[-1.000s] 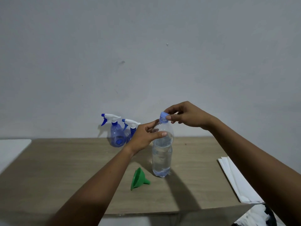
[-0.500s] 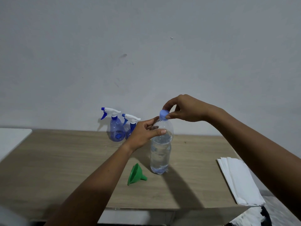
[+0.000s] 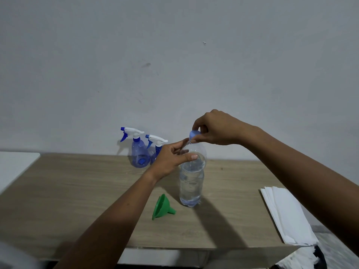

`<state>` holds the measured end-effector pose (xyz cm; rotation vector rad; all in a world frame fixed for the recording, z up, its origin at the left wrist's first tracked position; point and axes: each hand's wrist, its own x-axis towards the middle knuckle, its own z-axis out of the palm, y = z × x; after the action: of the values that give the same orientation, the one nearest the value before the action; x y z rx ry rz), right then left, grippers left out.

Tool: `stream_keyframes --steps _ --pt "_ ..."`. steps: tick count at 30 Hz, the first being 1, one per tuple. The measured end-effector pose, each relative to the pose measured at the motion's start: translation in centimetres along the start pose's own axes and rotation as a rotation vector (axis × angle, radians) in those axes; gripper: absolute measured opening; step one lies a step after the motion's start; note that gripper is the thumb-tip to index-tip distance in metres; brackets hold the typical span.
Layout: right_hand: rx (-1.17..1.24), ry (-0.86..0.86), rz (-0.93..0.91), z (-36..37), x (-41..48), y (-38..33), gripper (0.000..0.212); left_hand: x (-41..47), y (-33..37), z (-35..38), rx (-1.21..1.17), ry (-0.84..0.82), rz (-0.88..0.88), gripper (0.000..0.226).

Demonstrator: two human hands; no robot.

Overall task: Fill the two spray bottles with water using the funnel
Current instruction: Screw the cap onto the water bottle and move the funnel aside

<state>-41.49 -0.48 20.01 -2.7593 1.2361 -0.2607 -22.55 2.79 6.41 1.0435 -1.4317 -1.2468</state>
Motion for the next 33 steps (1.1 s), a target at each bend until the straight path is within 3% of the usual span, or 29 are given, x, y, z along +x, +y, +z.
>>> stream_keyframes --steps 7,14,22,26,29,33 --pt "0.160 -0.212 -0.026 -1.5 0.1 0.4 0.044 0.1 0.0 -0.2 0.030 -0.015 -0.036 0.076" --pt "0.166 -0.209 -0.054 -1.5 0.7 0.8 0.033 0.2 -0.1 -0.3 0.028 -0.013 -0.036 0.072" --pt "-0.024 -0.217 -0.065 -1.8 0.9 -0.2 0.022 0.0 0.2 -0.2 0.033 -0.013 -0.035 0.074" --pt "-0.050 -0.223 -0.076 -1.9 1.1 -0.2 0.026 -0.1 0.4 -0.3 0.051 -0.011 -0.061 0.084" --pt "-0.009 -0.301 -0.087 -2.6 1.1 0.1 0.039 -0.1 0.3 -0.3 0.062 -0.012 -0.059 0.079" --pt "-0.072 -0.306 -0.106 -2.9 1.0 0.1 0.027 0.1 0.0 -0.3 0.045 -0.023 -0.047 0.074"
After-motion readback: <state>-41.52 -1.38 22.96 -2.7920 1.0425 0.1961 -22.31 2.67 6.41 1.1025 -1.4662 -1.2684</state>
